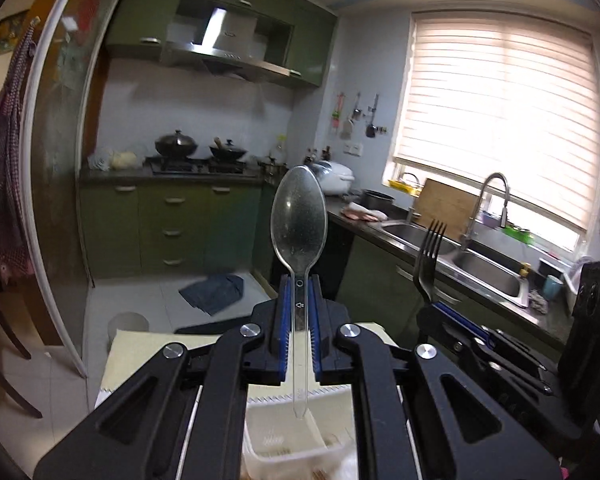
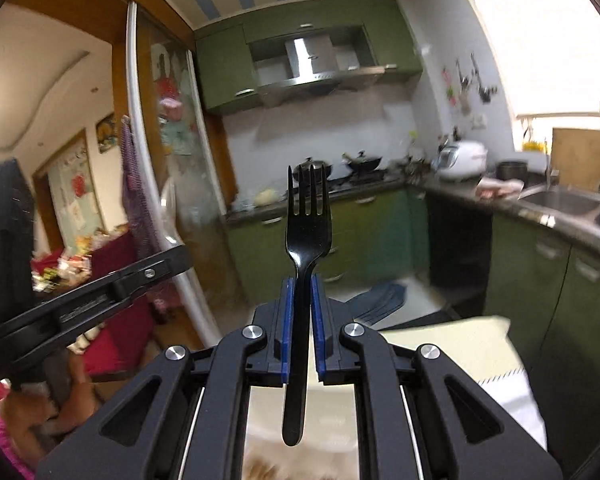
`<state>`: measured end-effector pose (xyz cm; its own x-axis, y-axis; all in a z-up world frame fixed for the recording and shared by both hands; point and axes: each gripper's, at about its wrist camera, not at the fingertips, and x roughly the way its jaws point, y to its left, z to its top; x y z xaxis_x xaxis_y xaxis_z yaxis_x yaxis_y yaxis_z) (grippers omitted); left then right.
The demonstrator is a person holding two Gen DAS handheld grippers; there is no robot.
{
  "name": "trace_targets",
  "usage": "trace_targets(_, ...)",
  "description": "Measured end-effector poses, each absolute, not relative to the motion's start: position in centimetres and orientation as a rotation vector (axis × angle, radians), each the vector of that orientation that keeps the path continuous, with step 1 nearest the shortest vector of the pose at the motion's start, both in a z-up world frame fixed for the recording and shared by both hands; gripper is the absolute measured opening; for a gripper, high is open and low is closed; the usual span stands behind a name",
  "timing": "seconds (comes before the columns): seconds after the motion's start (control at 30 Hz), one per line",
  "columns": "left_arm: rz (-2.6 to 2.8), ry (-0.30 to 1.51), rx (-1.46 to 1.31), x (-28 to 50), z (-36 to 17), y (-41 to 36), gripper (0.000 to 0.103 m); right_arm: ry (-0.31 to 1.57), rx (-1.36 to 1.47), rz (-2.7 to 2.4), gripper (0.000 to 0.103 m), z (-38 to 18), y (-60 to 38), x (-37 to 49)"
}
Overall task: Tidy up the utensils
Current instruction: 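Lift spoon and fork over the white utensil holder and open both tools inside it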
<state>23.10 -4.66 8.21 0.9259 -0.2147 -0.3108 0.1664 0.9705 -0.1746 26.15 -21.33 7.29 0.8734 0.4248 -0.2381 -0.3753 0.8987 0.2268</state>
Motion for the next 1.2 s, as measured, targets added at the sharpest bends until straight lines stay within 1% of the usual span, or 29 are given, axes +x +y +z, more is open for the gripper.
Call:
trace_targets(0.1, -0.18, 0.356, -0.139, 24.2, 6.3, -4.8, 0.008, 0.299, 0.142, 0.388, 0.01, 5.8, -20.2, 28.7)
trace_targets(0.33, -0.188, 0.494, -0.11, 25.3, 1.0, -4.9, 0.008, 0.362, 0.095, 0.365, 0.01, 0.9, -18.8, 31.4)
trace_targets(0.47, -0.18, 0.547, -0.084, 25.3, -1.2, -4.9, 0.008, 0.382, 0.078, 0.363, 0.01, -1.5, -18.4, 30.9)
trace_targets(0.6, -0.181, 0.577, -0.06, 25.0, -2.1, -4.9, 0.01, 0.392, 0.063, 0.358, 0.01, -2.4, -18.3, 30.6)
trace_targets(0.73, -0.184, 0.601, -0.054, 25.0, -2.4, -4.9, 0.014, 0.404, 0.047, 0.359, 0.01, -3.3, -18.3, 29.8)
trace_targets(0.8, -0.184, 0.606, -0.049, 24.8, -2.5, -4.9, 0.018, 0.401, 0.048, 0.363, 0.01, -3.6, -19.0, 28.8)
trace_targets(0.83, -0.182, 0.606, -0.051, 24.7, -2.4, -4.8, 0.022, 0.397, 0.049, 0.364, 0.01, -3.6, -19.1, 28.6)
trace_targets(0.87, -0.184, 0.604, -0.055, 24.6, -2.2, -4.8, 0.024, 0.393, 0.05, 0.366, 0.011, -3.5, -19.2, 28.3)
trace_targets(0.9, -0.186, 0.602, -0.059, 24.4, -2.0, -4.7, 0.025, 0.39, 0.052, 0.37, 0.013, -3.4, -19.4, 28.0)
trace_targets(0.93, -0.186, 0.598, -0.061, 24.2, -1.7, -4.7, 0.028, 0.382, 0.053, 0.373, 0.019, -3.1, -19.6, 27.6)
trace_targets(0.97, -0.182, 0.592, -0.064, 24.0, -1.3, -4.6, 0.034, 0.371, 0.049, 0.377, 0.023, -2.7, -19.7, 27.3)
trace_targets(1.0, -0.179, 0.586, -0.069, 23.8, -0.9, -4.4, 0.036, 0.366, 0.043, 0.379, 0.029, -2.4, -19.7, 27.0)
trace_targets(1.03, -0.179, 0.582, -0.074, 23.6, -0.5, -4.3, 0.038, 0.358, 0.038, 0.381, 0.029, -1.9, -19.7, 26.8)
trace_targets(1.17, -0.166, 0.577, -0.082, 22.5, 1.0, -3.8, 0.038, 0.324, 0.048, 0.399, 0.029, 0.1, -20.3, 25.2)
trace_targets(1.2, -0.164, 0.583, -0.081, 22.1, 1.3, -3.7, 0.038, 0.315, 0.059, 0.404, 0.034, 0.6, -20.6, 24.7)
